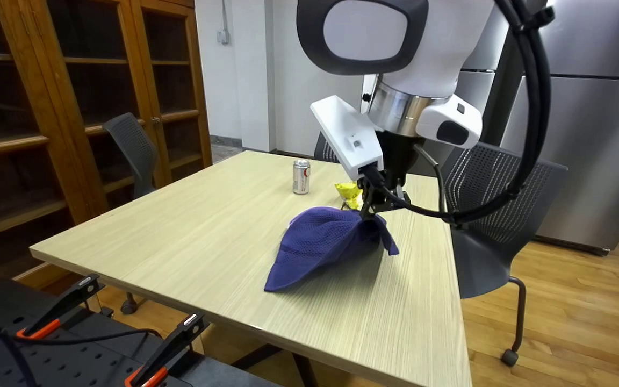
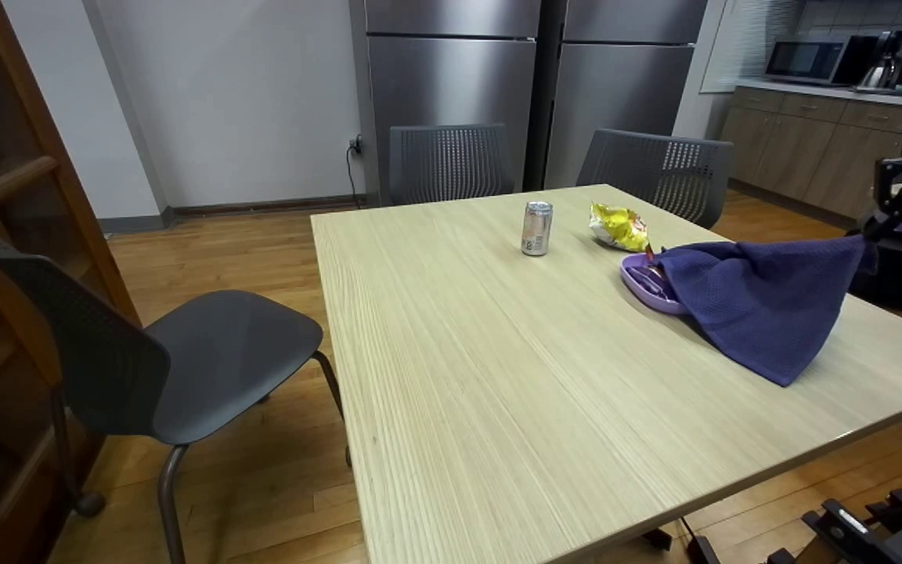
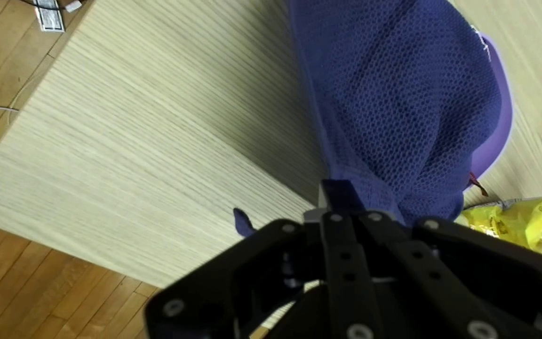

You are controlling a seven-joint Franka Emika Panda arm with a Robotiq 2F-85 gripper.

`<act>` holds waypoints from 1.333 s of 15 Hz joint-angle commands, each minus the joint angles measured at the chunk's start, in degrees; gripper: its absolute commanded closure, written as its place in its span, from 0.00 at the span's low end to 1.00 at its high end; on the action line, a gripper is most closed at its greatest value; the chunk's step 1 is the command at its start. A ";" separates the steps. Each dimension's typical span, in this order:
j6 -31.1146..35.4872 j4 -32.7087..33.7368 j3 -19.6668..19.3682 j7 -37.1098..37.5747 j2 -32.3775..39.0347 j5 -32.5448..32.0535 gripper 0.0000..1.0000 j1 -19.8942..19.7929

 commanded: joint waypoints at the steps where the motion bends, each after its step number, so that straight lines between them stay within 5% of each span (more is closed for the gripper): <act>1: 1.39 -2.46 -0.38 1.16 -2.45 -1.97 1.00 1.03; 9: 1.73 -2.61 0.07 2.35 -1.60 -5.76 1.00 2.51; 10: 1.62 -2.57 0.06 2.44 -1.58 -6.30 0.81 2.61; 20: 1.73 -1.87 0.71 4.75 -1.79 -10.47 0.06 3.57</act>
